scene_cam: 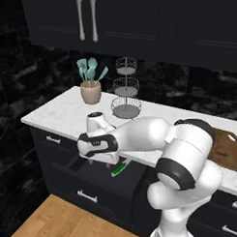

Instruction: Pick up the knife from the drawer and place it on the cutting board. Then place the meat from the plate to the cutting board.

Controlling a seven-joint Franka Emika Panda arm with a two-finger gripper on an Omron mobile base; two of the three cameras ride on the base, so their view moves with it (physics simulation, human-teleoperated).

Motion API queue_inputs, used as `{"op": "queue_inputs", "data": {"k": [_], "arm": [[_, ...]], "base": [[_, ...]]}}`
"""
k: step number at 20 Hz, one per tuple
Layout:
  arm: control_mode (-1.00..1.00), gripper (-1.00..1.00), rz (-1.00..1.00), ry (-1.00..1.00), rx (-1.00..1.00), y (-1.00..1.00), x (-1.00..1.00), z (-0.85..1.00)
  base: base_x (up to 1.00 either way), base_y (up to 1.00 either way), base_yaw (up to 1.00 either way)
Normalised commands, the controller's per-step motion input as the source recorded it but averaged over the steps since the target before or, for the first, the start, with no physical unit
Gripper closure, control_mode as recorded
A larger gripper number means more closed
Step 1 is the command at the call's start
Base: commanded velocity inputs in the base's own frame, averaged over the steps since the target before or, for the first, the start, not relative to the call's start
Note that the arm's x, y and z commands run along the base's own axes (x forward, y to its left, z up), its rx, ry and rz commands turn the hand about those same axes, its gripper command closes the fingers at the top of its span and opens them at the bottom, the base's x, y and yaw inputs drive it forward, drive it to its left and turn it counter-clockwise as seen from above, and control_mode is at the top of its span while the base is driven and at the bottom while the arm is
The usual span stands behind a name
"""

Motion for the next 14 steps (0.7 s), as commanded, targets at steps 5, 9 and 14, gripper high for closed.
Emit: {"op": "queue_inputs", "data": {"k": [5, 9, 14], "arm": [[-1.00, -1.00, 0.00, 0.00, 0.00, 0.13, 0.35, -0.51], [-1.00, -1.00, 0.00, 0.01, 0.00, 0.19, 0.37, -0.61], [-1.00, -1.00, 0.00, 0.13, 0.00, 0.40, 0.43, -0.66]], "base": [[0.00, 0.00, 0.00], [0.00, 0.00, 0.00], [0.00, 0.00, 0.00]]}}
